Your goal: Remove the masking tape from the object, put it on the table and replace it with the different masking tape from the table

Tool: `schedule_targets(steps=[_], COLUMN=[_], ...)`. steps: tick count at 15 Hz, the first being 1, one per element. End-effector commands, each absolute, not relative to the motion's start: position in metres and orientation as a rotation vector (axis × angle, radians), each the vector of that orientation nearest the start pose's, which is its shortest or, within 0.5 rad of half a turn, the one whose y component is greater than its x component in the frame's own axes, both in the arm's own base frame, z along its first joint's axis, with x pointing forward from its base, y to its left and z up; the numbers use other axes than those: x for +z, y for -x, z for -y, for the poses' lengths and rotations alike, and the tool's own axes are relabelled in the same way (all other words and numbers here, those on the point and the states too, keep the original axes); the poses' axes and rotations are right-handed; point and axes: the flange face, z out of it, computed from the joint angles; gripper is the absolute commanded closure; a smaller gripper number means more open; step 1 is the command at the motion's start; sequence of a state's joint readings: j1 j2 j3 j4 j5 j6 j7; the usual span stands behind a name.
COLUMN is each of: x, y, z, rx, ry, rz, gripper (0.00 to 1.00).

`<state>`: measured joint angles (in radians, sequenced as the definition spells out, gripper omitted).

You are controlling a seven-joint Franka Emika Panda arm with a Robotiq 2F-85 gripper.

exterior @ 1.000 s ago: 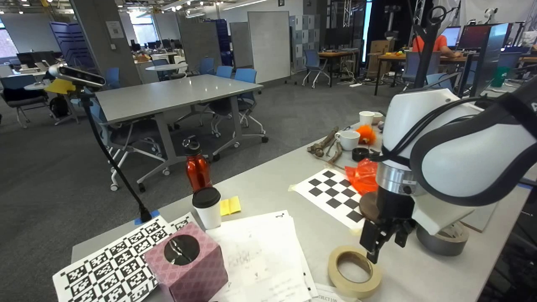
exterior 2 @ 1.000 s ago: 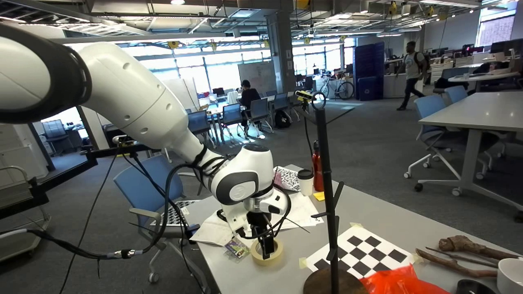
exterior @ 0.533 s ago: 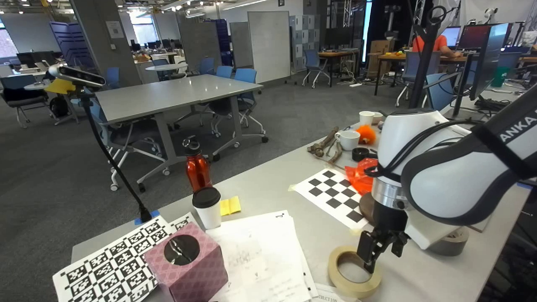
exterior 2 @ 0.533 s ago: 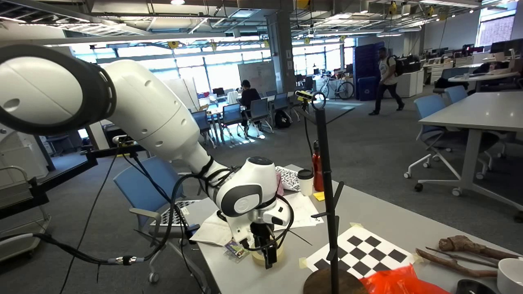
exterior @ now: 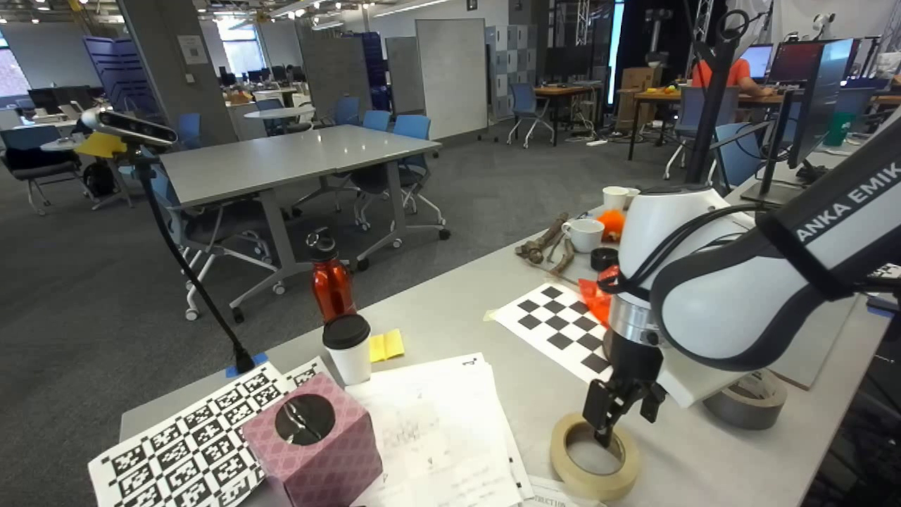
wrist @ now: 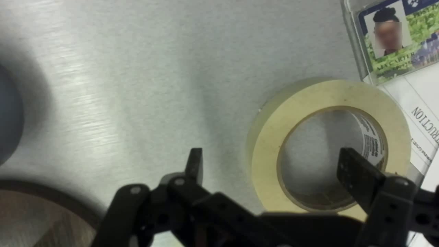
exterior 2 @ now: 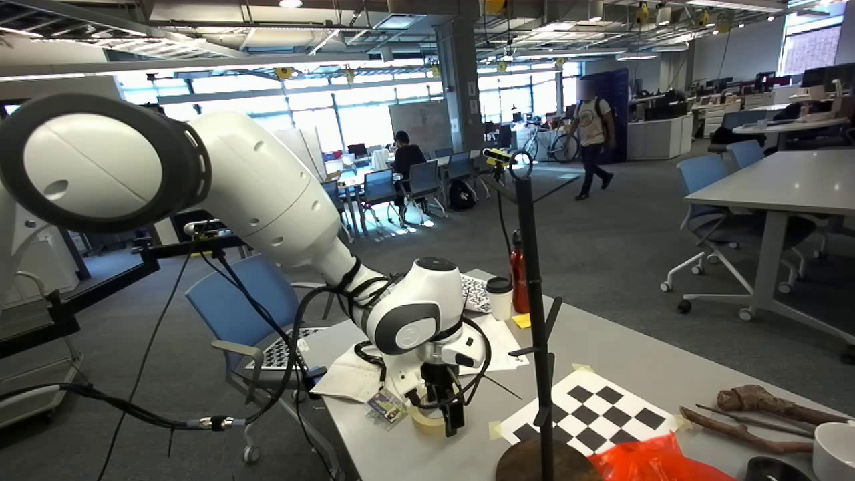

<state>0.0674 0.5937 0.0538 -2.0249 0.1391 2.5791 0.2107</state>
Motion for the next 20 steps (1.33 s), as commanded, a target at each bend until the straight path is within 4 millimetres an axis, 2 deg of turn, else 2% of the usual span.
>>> schedule_targets(steps=[1, 3, 4, 9, 14, 17, 20], x=[0.135, 0.131, 0.129, 0.127, 0.143, 0.158, 0.183], y=[-0.601, -0.604, -0.605, -0.608, -0.602, -0.591, -0.578], z=[-0.067, -0.066, -0.065, -0.062, -0.058, -0.056, -0.053], rx=[0.069, 0.074, 0.076, 0.078, 0.081, 0.082, 0.053], ry=[3.036, 3.039, 3.041, 3.055, 3.048, 3.039, 3.034], rz=[-0.324, -0.325, -0.324, -0.321, -0.343, -0.374, -0.387], gripper=[0.0, 0.0, 0.18, 0.58, 0.96, 0.94, 0.94])
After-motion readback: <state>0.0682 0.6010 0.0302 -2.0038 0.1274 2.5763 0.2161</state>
